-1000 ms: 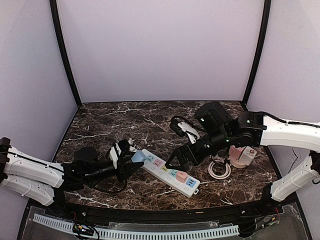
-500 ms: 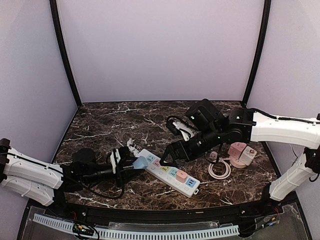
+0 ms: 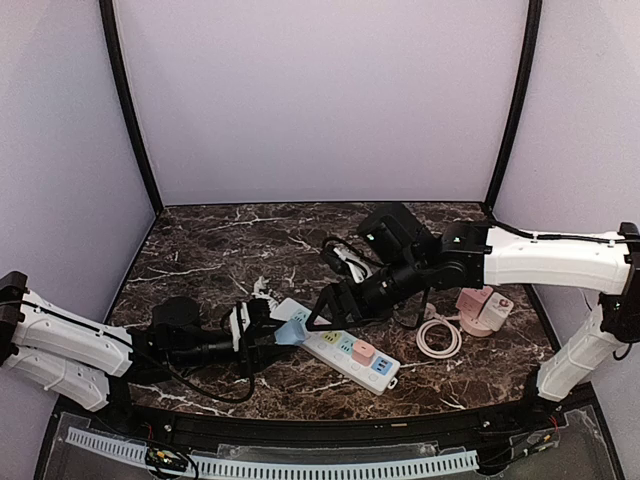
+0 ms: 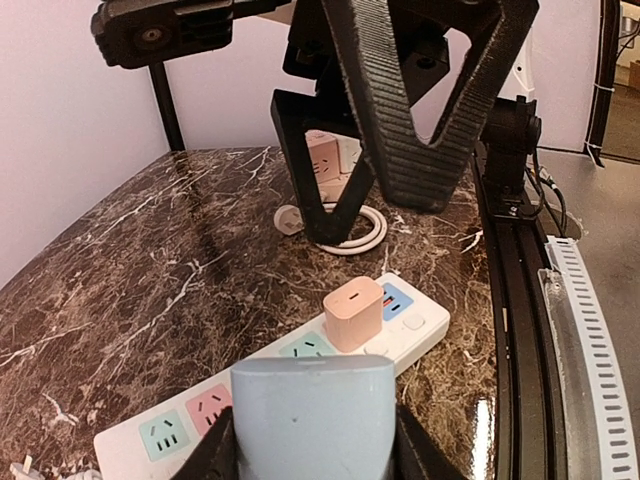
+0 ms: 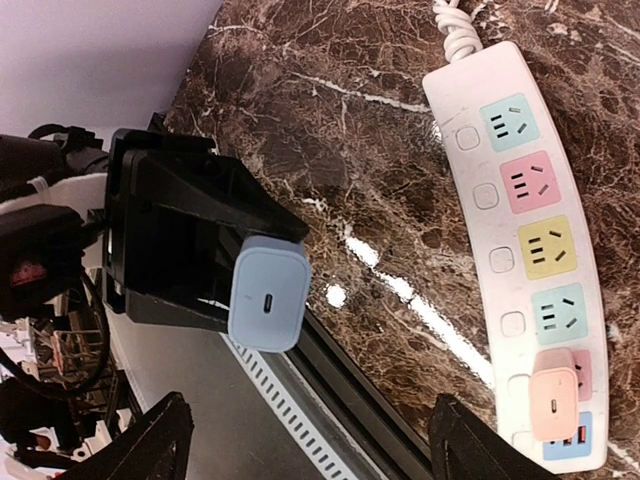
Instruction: Insert the plug
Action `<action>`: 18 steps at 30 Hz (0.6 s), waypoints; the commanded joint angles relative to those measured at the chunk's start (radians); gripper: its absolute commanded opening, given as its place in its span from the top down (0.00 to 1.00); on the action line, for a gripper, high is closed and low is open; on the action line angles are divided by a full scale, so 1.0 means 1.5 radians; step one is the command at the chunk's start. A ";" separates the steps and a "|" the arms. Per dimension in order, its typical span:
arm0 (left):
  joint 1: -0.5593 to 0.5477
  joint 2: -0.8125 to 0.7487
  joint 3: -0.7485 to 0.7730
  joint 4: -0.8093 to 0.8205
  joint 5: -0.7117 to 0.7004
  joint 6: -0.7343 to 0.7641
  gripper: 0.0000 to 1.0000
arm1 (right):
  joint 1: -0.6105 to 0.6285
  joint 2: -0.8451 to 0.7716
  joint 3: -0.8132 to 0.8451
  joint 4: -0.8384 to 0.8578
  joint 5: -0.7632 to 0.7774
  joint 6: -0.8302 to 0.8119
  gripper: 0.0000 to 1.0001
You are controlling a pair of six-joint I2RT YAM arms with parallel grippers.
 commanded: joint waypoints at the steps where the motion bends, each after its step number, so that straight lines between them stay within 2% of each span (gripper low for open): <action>1: -0.008 0.010 0.017 0.013 -0.001 0.001 0.99 | -0.001 0.028 0.008 0.059 -0.051 0.046 0.21; 18: -0.027 0.016 0.020 0.027 -0.013 0.002 0.99 | 0.000 0.094 0.019 0.106 -0.133 0.083 0.33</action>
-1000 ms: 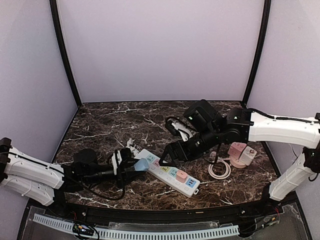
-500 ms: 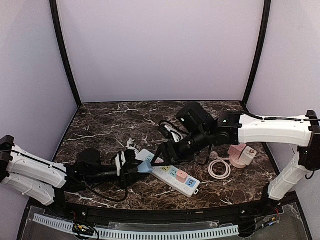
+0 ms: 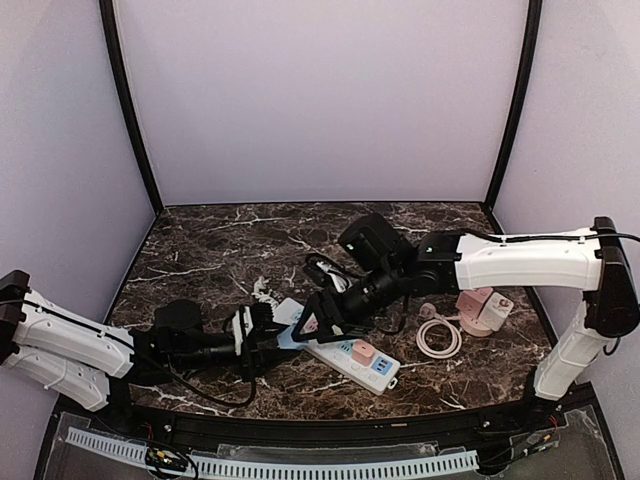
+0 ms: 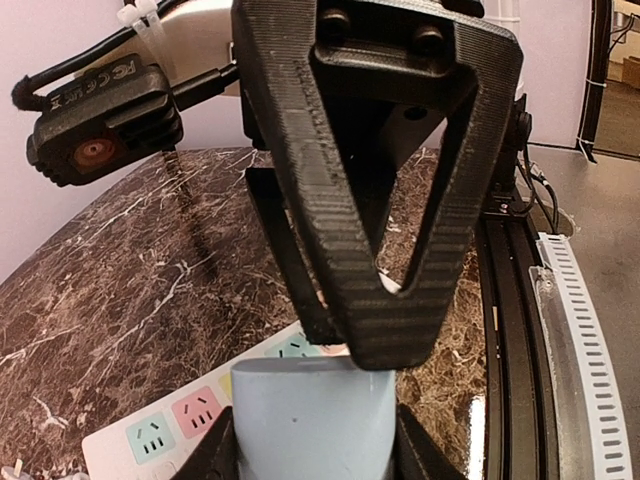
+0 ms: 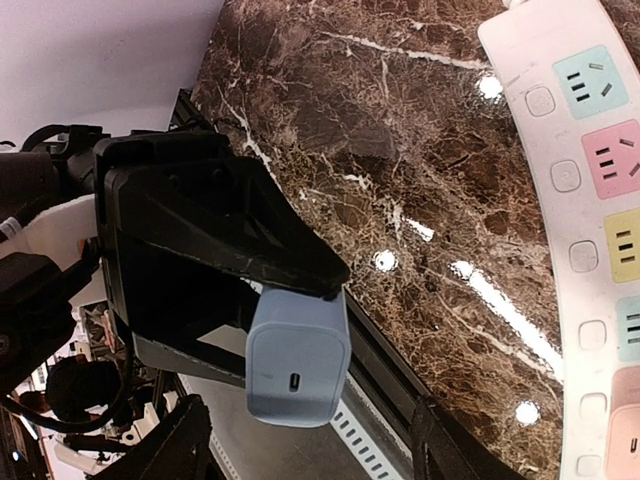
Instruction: Insert the plug
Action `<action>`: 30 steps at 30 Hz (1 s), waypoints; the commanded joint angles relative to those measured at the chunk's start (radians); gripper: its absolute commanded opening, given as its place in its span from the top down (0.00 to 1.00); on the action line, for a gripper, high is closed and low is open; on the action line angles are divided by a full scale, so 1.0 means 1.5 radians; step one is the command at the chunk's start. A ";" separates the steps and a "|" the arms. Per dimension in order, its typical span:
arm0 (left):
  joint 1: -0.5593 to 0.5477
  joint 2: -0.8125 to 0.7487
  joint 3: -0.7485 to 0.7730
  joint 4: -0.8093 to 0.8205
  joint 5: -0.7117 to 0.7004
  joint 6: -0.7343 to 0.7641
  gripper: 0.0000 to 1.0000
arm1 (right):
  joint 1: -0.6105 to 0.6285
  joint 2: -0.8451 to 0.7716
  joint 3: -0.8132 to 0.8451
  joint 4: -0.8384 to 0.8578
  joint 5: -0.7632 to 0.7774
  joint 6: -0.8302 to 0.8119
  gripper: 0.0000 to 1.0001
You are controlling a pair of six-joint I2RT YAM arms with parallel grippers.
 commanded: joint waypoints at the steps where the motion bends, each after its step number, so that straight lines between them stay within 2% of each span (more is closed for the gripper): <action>1: -0.008 0.005 0.015 0.026 -0.008 0.003 0.99 | 0.000 0.015 0.013 0.035 -0.030 0.016 0.34; 30: -0.032 0.029 0.033 0.027 -0.064 0.011 0.99 | 0.010 0.047 -0.006 0.089 -0.060 0.050 0.49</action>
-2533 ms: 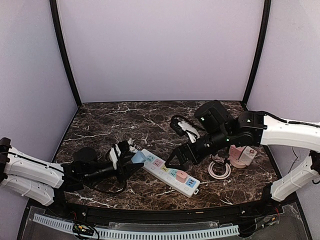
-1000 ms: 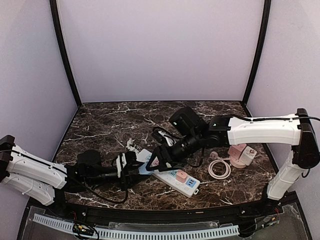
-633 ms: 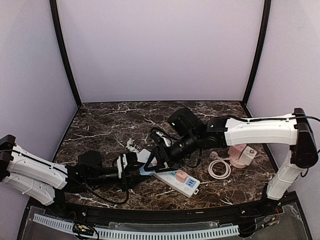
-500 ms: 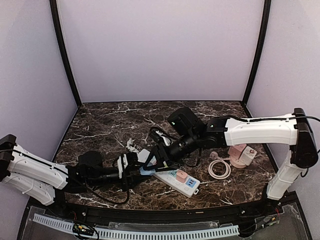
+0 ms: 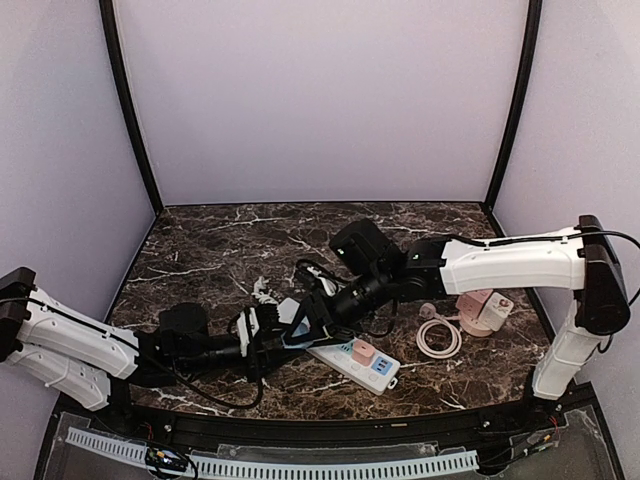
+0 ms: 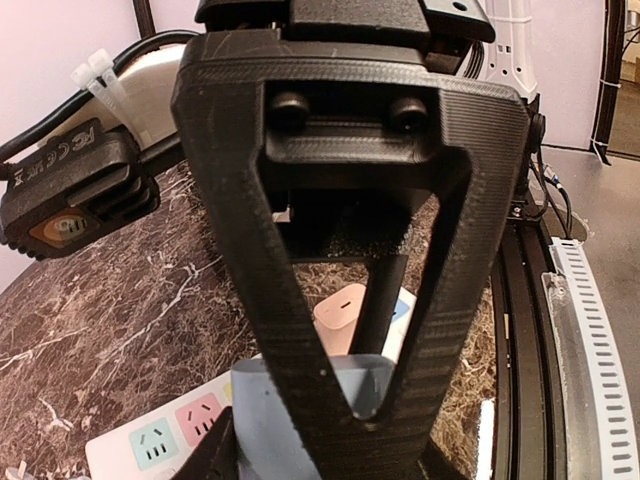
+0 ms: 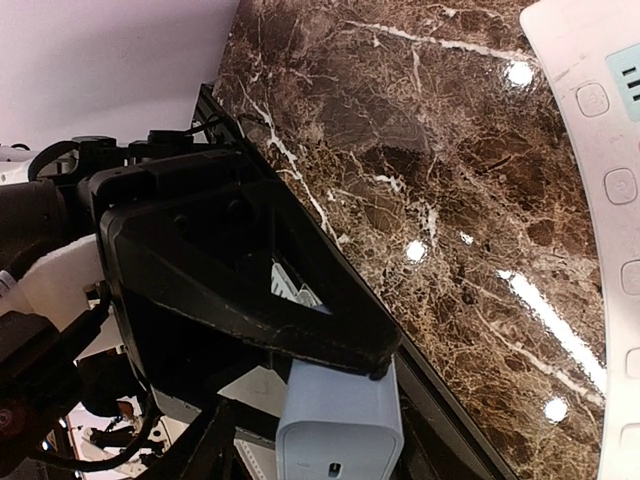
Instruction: Insert the plug
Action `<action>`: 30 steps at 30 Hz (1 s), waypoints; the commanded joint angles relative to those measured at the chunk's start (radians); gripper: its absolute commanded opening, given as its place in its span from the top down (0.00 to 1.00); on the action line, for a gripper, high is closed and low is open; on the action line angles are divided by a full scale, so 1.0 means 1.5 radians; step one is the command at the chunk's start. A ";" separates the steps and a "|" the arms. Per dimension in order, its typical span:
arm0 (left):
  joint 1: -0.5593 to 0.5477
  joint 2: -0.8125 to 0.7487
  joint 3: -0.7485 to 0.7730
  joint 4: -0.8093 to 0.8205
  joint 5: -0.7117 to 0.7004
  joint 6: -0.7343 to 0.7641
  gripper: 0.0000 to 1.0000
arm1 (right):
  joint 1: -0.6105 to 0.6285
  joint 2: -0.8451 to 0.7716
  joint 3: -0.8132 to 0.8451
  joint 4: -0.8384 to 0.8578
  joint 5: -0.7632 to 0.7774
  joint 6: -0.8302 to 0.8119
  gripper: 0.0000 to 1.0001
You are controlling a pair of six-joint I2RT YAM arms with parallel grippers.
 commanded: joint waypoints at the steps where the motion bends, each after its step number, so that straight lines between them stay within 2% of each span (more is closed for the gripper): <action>1: -0.006 0.003 0.021 0.005 -0.017 0.011 0.99 | 0.005 0.004 -0.006 0.018 -0.007 0.002 0.49; 22: -0.033 0.032 0.047 -0.022 -0.086 0.040 0.99 | 0.007 -0.002 -0.005 0.017 0.012 0.009 0.62; 30: -0.041 0.036 0.052 -0.027 -0.105 0.046 0.99 | 0.008 0.006 -0.007 0.010 0.012 0.010 0.74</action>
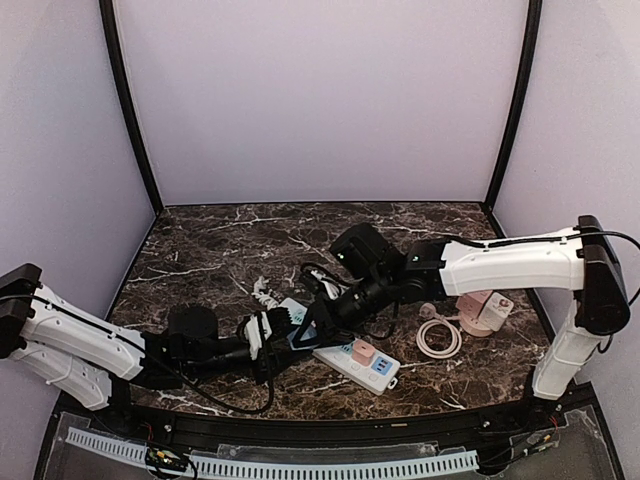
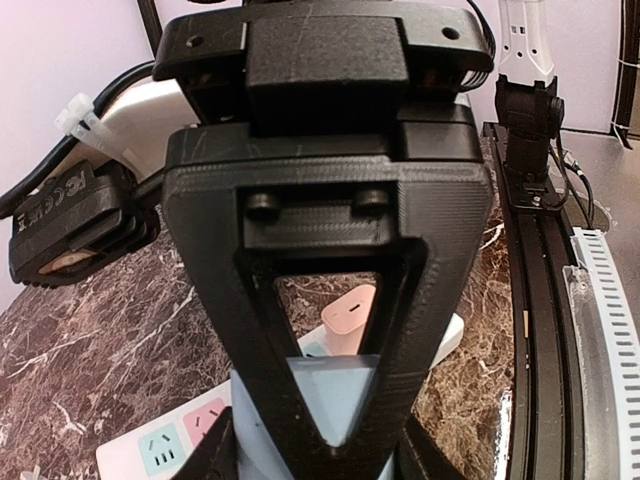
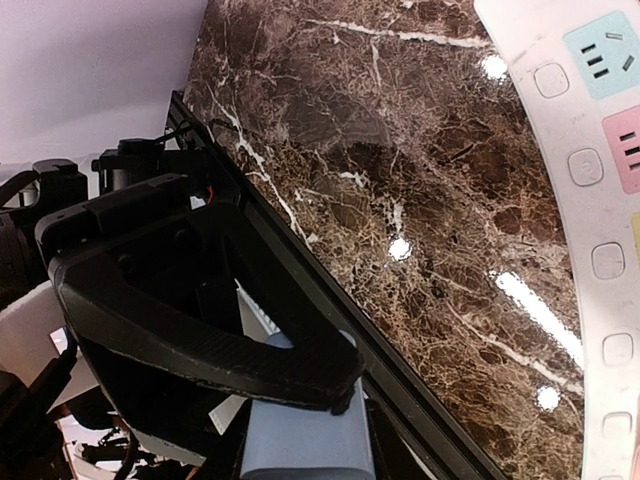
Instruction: Insert the plug
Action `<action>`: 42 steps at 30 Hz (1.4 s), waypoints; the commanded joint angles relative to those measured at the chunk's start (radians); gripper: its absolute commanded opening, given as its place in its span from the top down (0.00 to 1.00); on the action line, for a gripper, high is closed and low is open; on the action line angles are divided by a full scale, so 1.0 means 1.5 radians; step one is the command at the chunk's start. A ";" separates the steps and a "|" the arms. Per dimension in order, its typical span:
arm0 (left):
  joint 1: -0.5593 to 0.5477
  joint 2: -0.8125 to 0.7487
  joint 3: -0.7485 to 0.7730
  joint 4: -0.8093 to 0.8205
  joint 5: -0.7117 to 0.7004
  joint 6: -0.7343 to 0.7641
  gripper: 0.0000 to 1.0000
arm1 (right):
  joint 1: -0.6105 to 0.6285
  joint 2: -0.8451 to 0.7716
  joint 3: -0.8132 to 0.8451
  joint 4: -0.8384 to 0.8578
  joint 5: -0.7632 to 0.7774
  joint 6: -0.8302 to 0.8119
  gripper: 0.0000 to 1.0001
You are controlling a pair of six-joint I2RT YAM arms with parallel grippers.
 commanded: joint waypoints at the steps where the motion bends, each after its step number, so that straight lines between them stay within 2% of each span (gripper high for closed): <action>1: -0.005 0.006 0.019 -0.006 -0.024 0.013 0.99 | 0.008 0.006 0.001 0.029 -0.014 0.005 0.76; 5: -0.006 0.007 0.020 -0.009 -0.024 0.014 0.99 | 0.008 0.004 0.001 0.028 -0.011 0.002 0.85; 7: -0.006 0.006 0.022 -0.013 -0.021 0.013 0.93 | 0.009 0.003 0.000 0.027 -0.013 0.001 0.91; 9: -0.006 0.002 0.023 -0.020 -0.018 0.010 0.76 | 0.009 0.002 0.000 0.026 -0.012 -0.002 0.95; 10: -0.006 -0.002 0.023 -0.024 -0.018 0.007 0.58 | 0.009 0.001 0.000 0.025 -0.011 -0.004 0.97; 11: -0.006 -0.004 0.023 -0.026 -0.018 0.005 0.48 | 0.009 0.000 0.000 0.025 -0.011 -0.006 0.99; 12: -0.006 -0.009 0.022 -0.028 -0.018 0.003 0.34 | 0.009 0.000 0.000 0.021 -0.011 -0.008 1.00; 13: -0.006 -0.012 0.021 -0.029 -0.019 0.001 0.27 | 0.009 -0.001 0.002 0.016 -0.008 -0.012 1.00; 14: -0.006 -0.018 0.018 -0.030 -0.020 -0.001 0.15 | 0.009 0.000 0.005 0.009 -0.004 -0.016 1.00; 16: -0.006 -0.028 0.014 -0.032 -0.024 -0.003 0.03 | 0.009 0.000 0.012 -0.010 0.008 -0.029 1.00; 25: -0.006 -0.078 0.001 -0.062 -0.028 -0.006 0.01 | 0.007 -0.006 0.036 -0.073 0.047 -0.087 1.00; 31: -0.007 -0.134 -0.031 -0.051 -0.025 -0.010 0.01 | 0.003 -0.014 0.083 -0.148 0.109 -0.157 1.00; 36: -0.006 -0.185 -0.055 -0.061 -0.075 -0.015 0.01 | 0.004 -0.043 0.120 -0.206 0.216 -0.239 1.00; 42: -0.006 -0.232 -0.081 -0.062 -0.140 -0.018 0.01 | 0.004 -0.064 0.136 -0.230 0.287 -0.303 1.00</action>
